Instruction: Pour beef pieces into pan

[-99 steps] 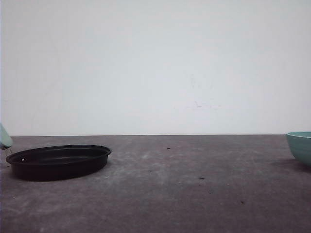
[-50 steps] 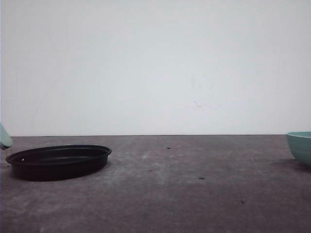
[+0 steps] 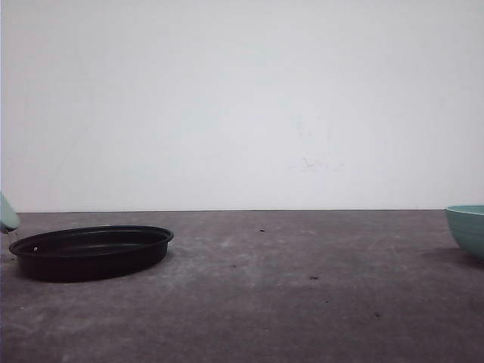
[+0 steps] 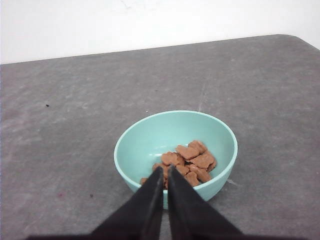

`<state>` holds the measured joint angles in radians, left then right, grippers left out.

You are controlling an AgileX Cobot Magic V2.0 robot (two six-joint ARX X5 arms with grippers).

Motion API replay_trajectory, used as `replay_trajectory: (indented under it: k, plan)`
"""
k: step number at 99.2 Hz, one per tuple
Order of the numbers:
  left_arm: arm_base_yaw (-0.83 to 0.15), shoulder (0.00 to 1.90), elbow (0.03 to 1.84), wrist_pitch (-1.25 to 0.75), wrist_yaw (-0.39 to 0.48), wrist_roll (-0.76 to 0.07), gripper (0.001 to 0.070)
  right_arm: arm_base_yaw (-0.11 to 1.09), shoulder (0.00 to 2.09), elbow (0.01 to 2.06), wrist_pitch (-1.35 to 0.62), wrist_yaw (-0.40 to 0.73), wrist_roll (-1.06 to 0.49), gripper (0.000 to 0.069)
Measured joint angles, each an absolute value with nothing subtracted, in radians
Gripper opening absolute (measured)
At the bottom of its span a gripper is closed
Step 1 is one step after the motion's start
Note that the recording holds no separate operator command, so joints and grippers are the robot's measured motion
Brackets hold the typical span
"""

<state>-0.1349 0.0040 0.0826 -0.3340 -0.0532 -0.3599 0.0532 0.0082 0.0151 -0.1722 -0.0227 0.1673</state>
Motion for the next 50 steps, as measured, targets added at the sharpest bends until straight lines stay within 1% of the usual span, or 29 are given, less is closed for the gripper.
replay_trajectory:
  k: [26,42,50]
  plan:
    - [-0.135,0.047,0.083,-0.334,-0.049,-0.337,0.0033,0.053,0.043,0.015,-0.169,-0.025,0.14,0.0012]
    - [-0.135,0.054,0.122,-0.341,-0.051,-0.334,0.0032,0.053,0.043,0.024,-0.105,-0.1,0.204,0.0012]
    - [-0.135,0.072,0.184,-0.293,-0.053,-0.334,0.0031,0.054,0.043,0.06,-0.06,-0.105,0.237,0.0011]
